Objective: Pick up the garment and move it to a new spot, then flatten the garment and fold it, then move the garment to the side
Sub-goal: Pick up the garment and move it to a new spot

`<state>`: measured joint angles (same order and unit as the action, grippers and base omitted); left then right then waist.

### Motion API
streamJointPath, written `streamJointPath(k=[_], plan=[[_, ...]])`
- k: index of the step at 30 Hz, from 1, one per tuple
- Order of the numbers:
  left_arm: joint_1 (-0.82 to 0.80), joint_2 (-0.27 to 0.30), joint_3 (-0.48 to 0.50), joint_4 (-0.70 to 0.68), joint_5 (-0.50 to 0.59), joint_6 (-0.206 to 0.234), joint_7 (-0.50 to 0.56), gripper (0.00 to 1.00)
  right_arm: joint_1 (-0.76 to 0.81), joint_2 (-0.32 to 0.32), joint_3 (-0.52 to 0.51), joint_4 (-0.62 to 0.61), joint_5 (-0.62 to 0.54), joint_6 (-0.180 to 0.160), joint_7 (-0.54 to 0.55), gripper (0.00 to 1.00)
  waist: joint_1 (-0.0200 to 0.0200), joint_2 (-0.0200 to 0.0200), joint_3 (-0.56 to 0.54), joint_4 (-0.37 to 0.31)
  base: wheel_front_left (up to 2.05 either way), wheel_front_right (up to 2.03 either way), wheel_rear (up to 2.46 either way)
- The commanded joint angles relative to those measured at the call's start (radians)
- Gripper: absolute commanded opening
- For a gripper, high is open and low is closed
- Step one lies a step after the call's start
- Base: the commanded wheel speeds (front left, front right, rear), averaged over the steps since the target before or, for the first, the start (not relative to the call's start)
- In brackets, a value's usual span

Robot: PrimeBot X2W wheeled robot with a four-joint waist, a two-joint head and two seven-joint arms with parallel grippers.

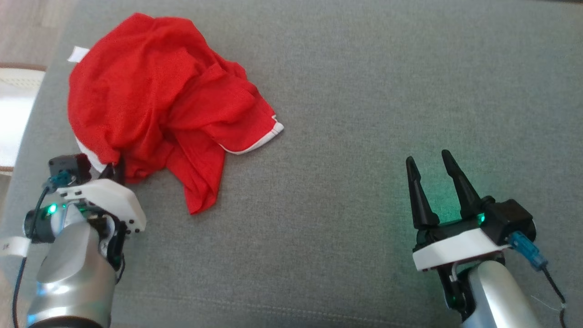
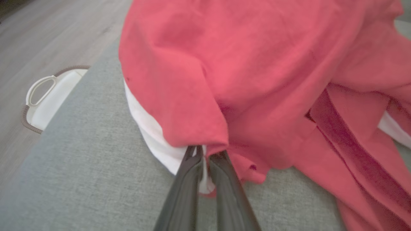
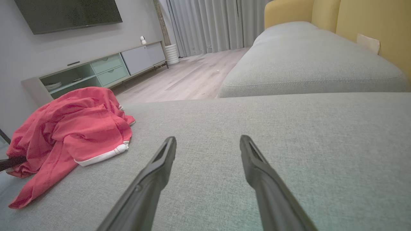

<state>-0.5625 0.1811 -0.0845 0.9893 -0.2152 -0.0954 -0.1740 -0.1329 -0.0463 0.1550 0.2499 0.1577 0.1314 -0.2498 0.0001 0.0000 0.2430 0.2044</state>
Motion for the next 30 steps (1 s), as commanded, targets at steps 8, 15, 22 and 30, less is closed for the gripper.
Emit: streamJointPath(k=[8, 15, 22, 30], plan=[[0.001, 0.074, 0.03, -0.115, -0.001, 0.025, -0.071, 0.0, 0.011, -0.004, 0.036, -0.015, 0.036, -0.001, -0.012, 1.0, -0.0001, 0.0, -0.094, 0.021, 0.0, 0.0, 0.0], [0.06, 0.098, 0.056, -0.426, 0.021, 0.066, -0.087, 0.0, 0.038, -0.004, 0.049, -0.01, 0.06, -0.001, -0.012, 1.0, -0.0001, 0.0, -0.155, 0.015, 0.0, 0.0, 0.0], [0.129, 0.088, 0.085, -0.785, 0.056, 0.085, -0.087, 0.0, 0.057, -0.004, 0.055, -0.01, 0.07, -0.001, -0.012, 1.0, -0.0001, 0.0, -0.198, -0.019, 0.0, 0.0, 0.0], [0.133, 0.04, 0.029, -1.029, 0.096, 0.046, -0.088, 0.0, 0.059, -0.004, 0.067, -0.017, 0.08, -0.001, -0.012, 1.0, -0.0001, 0.0, -0.233, -0.122, 0.0, 0.0, 0.0]])
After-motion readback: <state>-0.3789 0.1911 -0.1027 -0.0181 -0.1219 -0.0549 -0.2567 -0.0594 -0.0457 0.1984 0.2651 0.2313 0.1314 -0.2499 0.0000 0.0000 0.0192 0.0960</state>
